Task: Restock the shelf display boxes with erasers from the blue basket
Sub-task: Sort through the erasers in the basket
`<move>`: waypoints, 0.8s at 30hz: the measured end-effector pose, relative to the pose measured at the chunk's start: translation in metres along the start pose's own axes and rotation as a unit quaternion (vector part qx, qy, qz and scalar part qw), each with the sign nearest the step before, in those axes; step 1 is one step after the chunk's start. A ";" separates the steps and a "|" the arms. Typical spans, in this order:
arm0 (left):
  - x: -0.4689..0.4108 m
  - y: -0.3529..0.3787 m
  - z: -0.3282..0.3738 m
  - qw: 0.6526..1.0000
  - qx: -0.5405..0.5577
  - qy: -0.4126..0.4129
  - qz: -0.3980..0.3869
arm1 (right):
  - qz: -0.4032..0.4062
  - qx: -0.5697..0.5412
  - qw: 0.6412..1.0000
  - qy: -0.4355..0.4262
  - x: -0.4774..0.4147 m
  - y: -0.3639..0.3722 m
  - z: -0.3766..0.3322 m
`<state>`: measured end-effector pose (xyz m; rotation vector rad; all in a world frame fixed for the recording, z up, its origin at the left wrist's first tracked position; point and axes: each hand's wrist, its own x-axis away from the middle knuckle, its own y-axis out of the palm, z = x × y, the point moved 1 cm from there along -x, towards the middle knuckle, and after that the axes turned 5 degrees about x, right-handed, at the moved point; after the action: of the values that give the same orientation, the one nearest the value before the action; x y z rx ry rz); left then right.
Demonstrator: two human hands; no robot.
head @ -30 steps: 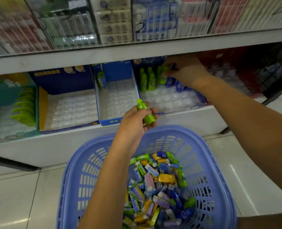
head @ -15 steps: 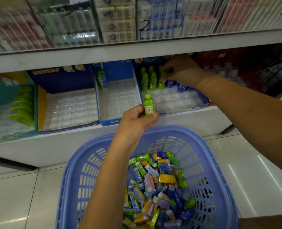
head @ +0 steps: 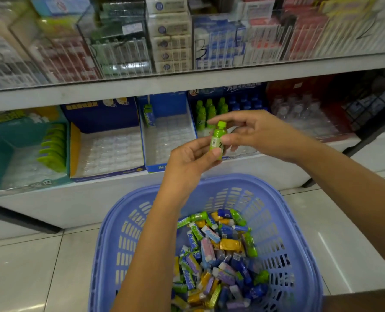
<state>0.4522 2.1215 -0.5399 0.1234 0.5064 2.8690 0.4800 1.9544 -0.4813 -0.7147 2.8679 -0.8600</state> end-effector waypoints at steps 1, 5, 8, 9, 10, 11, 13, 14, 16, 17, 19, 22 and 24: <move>0.000 0.001 -0.001 0.999 0.027 -0.006 -0.022 | 0.011 -0.015 1.000 0.002 0.001 -0.003 -0.002; -0.001 0.002 -0.005 0.995 0.088 -0.010 -0.041 | 0.022 -0.028 0.999 0.004 -0.001 -0.010 -0.005; -0.002 0.000 -0.008 0.997 0.071 -0.008 -0.009 | 0.037 -0.019 0.999 0.006 -0.007 -0.010 -0.001; -0.003 -0.001 -0.009 1.000 0.016 0.003 0.019 | 0.055 -0.023 0.998 0.005 -0.010 -0.011 0.002; -0.004 -0.003 -0.011 0.996 -0.072 0.021 0.057 | 0.080 -0.026 0.996 0.008 -0.016 -0.013 0.006; -0.004 -0.006 -0.012 0.978 -0.180 0.045 0.094 | 0.110 -0.016 0.994 0.014 -0.023 -0.014 0.010; -0.003 -0.011 -0.015 0.917 -0.367 0.088 0.127 | 0.158 0.055 0.985 0.032 -0.041 -0.015 0.017; -0.004 -0.012 -0.018 0.891 -0.427 0.098 0.120 | 0.167 0.100 0.980 0.037 -0.051 -0.014 0.020; -0.004 -0.014 -0.024 0.859 -0.495 0.094 0.090 | 0.154 0.197 0.968 0.037 -0.069 -0.008 0.026; -0.004 -0.014 -0.028 0.849 -0.515 0.089 0.078 | 0.139 0.241 0.960 0.035 -0.077 -0.004 0.028; -0.004 -0.015 -0.031 0.835 -0.538 0.092 0.068 | 0.113 0.288 0.950 0.032 -0.088 0.003 0.033; -0.005 -0.019 -0.033 0.830 -0.544 0.105 0.062 | 0.109 0.297 0.948 0.020 -0.094 0.008 0.037; -0.006 -0.021 -0.032 0.829 -0.545 0.109 0.058 | 0.097 0.314 0.944 0.015 -0.098 0.010 0.037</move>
<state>0.4585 2.1285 -0.5771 -0.3778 -1.1637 2.8059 0.5697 1.9871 -0.5244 -0.3350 2.3855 -1.6303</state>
